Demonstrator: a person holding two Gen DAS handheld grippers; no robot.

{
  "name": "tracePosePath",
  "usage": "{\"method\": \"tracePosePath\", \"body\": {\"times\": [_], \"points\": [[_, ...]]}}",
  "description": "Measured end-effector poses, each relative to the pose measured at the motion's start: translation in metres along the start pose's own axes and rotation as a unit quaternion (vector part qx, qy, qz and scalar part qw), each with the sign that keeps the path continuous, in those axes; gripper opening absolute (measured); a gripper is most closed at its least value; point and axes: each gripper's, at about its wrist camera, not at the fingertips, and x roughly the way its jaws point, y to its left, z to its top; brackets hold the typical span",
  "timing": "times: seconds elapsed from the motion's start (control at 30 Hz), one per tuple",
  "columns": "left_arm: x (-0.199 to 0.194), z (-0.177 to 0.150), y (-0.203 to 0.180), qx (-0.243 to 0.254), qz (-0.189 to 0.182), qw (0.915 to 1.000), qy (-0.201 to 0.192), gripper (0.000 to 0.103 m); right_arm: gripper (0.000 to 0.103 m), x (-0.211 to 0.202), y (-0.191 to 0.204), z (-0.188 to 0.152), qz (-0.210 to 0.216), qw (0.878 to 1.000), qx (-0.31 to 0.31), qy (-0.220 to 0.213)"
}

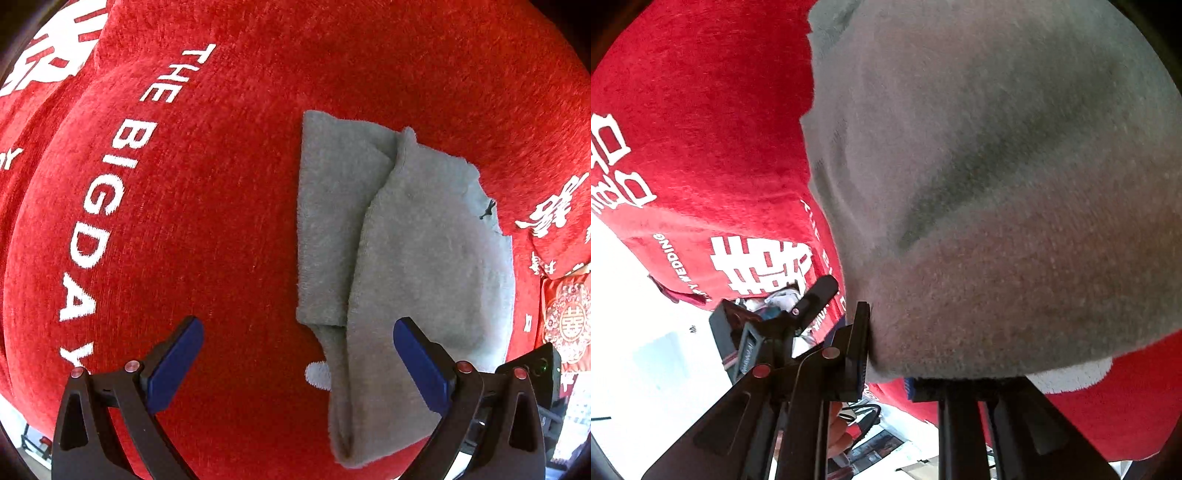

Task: Fold small clothes

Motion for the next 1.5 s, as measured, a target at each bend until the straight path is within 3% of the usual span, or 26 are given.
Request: {"method": "tracePosePath", "body": {"times": [0.27,0.47,0.63,0.83,0.93,1.0,1.07,1.1,1.23,1.27,1.3,1.33,1.47,1.5], "points": [[0.004,0.002,-0.010,0.015,0.006,0.9999,0.000,0.103,0.019,0.003,-0.011,0.001,0.002,1.000,0.016,0.003],[0.012,0.006,-0.018,0.016,-0.010,0.9998,0.010,0.103,0.009,-0.006,-0.002,0.002,0.025,1.000,0.000,0.002],[0.025,0.016,-0.033,0.009,-0.087,0.9955,0.036,0.103,0.009,-0.024,0.019,0.007,0.044,0.998,-0.038,0.005],[0.044,0.037,-0.063,0.009,-0.174,0.9831,0.056,0.103,0.009,-0.027,0.035,0.006,0.024,0.997,-0.077,0.019],[0.047,0.045,-0.084,0.017,-0.184,0.9819,0.043,0.102,0.009,-0.020,0.029,0.002,0.002,0.996,-0.081,0.040],[0.049,0.047,-0.094,0.024,-0.171,0.9844,0.033,0.093,0.009,-0.017,0.022,-0.004,-0.022,0.994,-0.084,0.061],[0.059,0.046,-0.102,0.033,-0.139,0.9889,0.040,0.063,0.011,-0.016,0.019,-0.009,-0.055,0.990,-0.096,0.085],[0.065,0.046,-0.106,0.036,-0.119,0.9912,0.046,0.060,0.013,-0.017,0.020,-0.012,-0.067,0.987,-0.106,0.096],[0.072,0.038,-0.116,0.050,-0.084,0.9947,0.033,0.058,0.017,-0.036,0.032,-0.015,-0.133,0.967,-0.171,0.133],[0.072,0.036,-0.116,0.051,-0.078,0.9951,0.031,0.059,0.035,-0.044,0.037,-0.013,-0.146,0.962,-0.187,0.136],[0.073,0.035,-0.118,0.050,-0.072,0.9957,0.030,0.059,0.059,-0.053,0.042,-0.009,-0.158,0.957,-0.201,0.135],[0.073,0.035,-0.121,0.050,-0.066,0.9962,0.028,0.059,0.065,-0.061,0.048,-0.004,-0.166,0.954,-0.211,0.131],[0.073,0.033,-0.123,0.042,-0.053,0.9975,0.021,0.059,0.064,-0.090,0.067,0.028,-0.200,0.946,-0.239,0.091],[0.073,0.032,-0.123,0.037,-0.053,0.9978,0.018,0.059,0.060,-0.093,0.072,0.035,-0.210,0.944,-0.241,0.079]]}}
